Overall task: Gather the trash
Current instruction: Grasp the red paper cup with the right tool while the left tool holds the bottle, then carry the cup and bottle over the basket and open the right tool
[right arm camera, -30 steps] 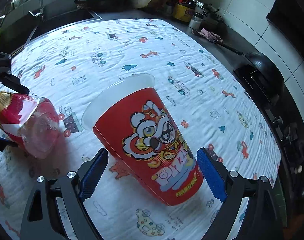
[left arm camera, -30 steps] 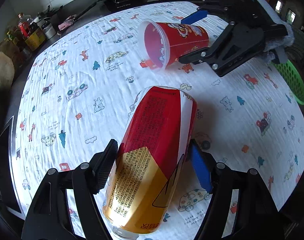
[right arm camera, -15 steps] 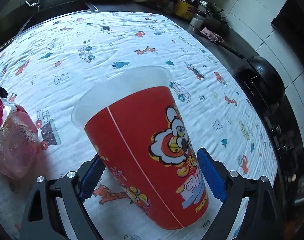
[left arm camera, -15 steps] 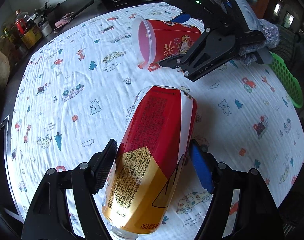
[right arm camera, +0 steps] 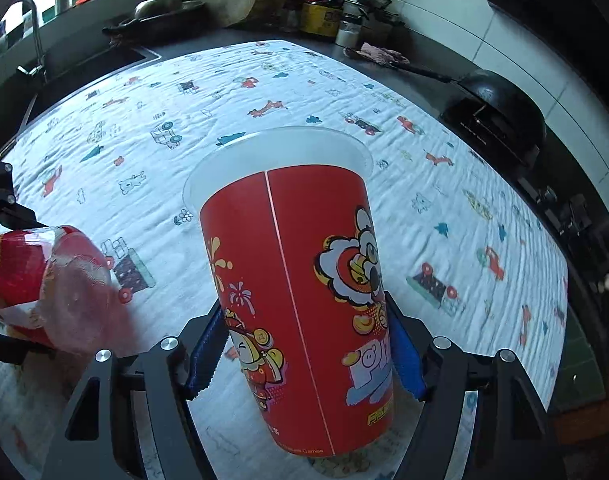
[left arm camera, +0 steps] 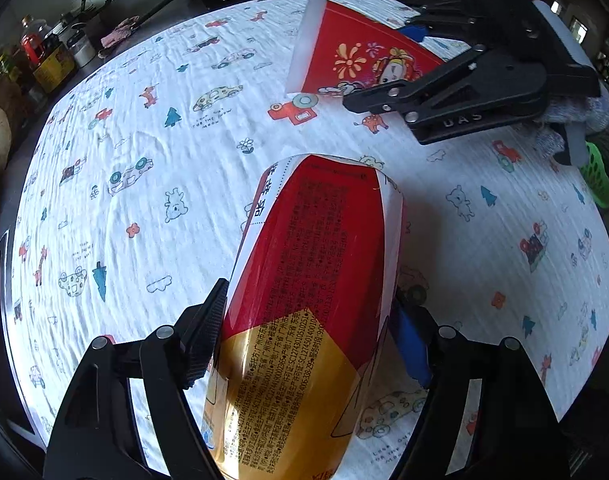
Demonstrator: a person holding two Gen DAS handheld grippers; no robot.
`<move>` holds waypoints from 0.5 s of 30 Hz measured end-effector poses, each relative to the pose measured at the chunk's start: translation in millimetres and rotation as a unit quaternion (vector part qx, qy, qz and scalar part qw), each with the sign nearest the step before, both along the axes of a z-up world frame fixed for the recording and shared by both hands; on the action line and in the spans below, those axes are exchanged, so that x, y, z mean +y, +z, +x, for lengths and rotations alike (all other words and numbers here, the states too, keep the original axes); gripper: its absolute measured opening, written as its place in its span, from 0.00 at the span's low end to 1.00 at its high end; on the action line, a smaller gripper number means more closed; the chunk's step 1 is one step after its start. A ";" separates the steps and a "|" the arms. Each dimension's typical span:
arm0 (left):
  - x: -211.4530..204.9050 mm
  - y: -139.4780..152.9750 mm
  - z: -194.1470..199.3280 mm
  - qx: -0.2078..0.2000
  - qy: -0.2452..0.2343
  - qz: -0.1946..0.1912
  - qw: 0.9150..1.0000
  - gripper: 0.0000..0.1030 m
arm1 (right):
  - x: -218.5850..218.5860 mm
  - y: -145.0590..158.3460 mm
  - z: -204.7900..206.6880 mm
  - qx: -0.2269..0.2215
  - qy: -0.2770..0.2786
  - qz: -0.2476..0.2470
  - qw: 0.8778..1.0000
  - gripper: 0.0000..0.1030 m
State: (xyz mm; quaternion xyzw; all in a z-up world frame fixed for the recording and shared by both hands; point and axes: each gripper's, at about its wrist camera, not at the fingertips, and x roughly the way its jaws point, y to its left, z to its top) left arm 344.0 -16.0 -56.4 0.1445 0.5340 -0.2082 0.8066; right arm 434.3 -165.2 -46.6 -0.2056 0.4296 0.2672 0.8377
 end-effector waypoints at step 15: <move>-34.1 39.7 -41.6 -0.031 -0.050 -0.041 0.997 0.67 | -103.1 40.9 -135.0 -0.008 -0.168 0.108 0.980 0.66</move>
